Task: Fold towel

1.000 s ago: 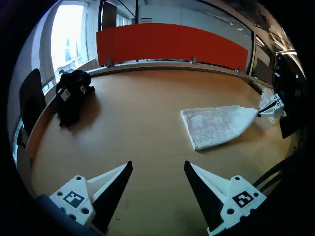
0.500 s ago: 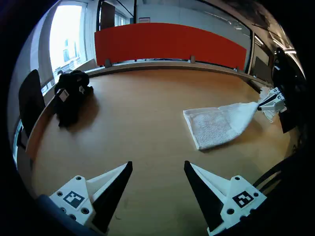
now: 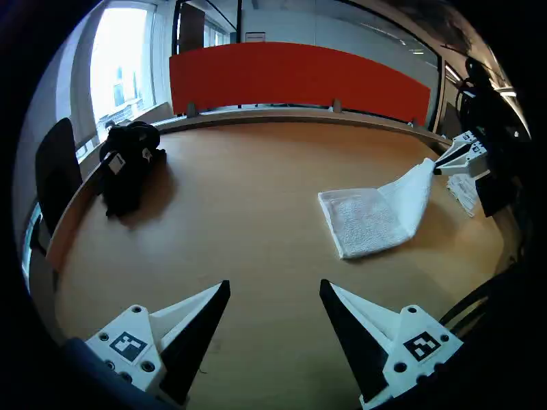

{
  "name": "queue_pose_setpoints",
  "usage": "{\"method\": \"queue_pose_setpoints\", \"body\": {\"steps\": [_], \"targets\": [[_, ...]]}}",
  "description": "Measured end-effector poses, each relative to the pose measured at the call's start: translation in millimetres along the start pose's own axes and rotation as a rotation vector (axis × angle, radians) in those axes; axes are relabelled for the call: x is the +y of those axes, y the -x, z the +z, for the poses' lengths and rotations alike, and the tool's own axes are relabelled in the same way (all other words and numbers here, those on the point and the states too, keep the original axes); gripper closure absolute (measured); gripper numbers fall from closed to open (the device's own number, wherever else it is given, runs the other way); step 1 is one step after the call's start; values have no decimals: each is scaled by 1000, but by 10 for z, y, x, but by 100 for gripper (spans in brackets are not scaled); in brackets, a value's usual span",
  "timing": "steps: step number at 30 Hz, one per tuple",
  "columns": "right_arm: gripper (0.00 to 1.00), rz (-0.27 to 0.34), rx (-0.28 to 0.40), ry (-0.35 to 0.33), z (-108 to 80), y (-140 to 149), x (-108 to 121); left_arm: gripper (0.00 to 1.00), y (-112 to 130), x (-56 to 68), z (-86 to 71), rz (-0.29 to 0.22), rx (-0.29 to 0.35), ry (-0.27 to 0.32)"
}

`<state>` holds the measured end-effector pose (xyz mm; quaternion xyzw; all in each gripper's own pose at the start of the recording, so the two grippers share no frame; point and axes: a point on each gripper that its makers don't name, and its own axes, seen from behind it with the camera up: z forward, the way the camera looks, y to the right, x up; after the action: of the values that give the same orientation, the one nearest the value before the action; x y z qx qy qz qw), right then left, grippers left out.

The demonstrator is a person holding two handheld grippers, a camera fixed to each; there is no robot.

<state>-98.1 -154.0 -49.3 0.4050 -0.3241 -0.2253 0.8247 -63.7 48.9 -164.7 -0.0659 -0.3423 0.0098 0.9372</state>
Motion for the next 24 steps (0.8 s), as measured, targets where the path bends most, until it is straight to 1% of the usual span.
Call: {"method": "queue_pose_setpoints", "body": {"steps": [8, 14, 19, 24], "targets": [[96, -87, 20, -81, 231, -364, -252, 3, 40, -21, -68, -19, 4, -17], [96, -151, 19, -143, 408, -524, -457, 3, 57, -40, -121, -28, 7, -26], [96, -196, 2, -208, 595, -581, -662, 2, 85, -73, -158, -36, 6, -39], [96, -227, -29, -280, 859, -531, -914, 2, 107, -102, -188, -40, 6, -52]]}}
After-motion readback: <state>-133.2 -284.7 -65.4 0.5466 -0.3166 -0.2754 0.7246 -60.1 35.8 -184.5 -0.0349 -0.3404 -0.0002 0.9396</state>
